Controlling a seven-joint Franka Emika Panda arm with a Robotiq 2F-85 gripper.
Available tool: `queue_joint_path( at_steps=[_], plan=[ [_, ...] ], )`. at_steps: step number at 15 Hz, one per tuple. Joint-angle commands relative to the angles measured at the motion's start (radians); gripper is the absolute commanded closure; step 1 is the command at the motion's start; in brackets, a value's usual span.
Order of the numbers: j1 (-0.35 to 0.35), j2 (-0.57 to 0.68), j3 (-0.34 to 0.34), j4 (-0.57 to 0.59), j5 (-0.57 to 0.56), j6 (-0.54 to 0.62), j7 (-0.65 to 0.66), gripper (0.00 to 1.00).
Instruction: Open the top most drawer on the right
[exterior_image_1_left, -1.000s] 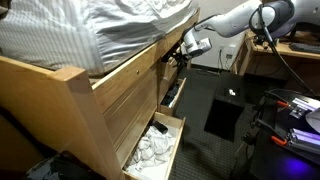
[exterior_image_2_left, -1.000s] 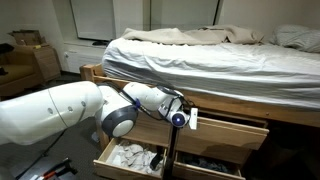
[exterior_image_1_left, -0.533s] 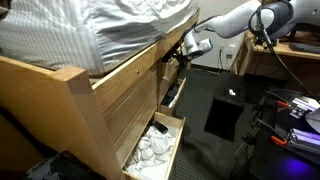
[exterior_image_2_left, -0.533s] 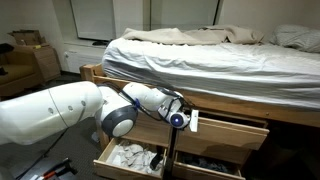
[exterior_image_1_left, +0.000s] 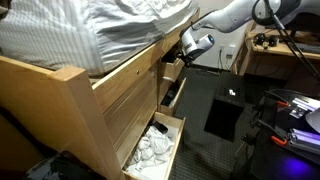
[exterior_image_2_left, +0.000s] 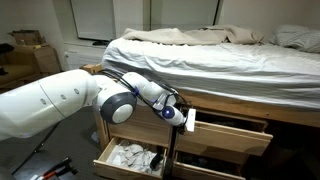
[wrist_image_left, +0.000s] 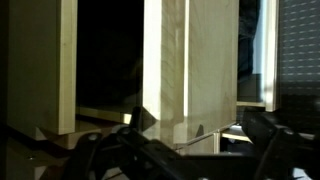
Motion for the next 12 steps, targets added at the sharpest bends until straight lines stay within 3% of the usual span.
queue_joint_path(
  at_steps=[1, 6, 7, 8, 12],
  plan=[
    [0.008, -0.128, -0.042, -0.228, 0.074, 0.113, -0.008, 0.00],
    [0.012, -0.176, -0.070, -0.336, 0.206, 0.245, -0.032, 0.00],
    [-0.036, -0.174, -0.009, -0.343, 0.194, 0.309, -0.054, 0.00],
    [0.059, -0.198, -0.178, -0.383, 0.305, 0.241, -0.024, 0.00],
    [0.139, -0.234, -0.351, -0.482, 0.508, 0.233, -0.036, 0.00]
  ],
)
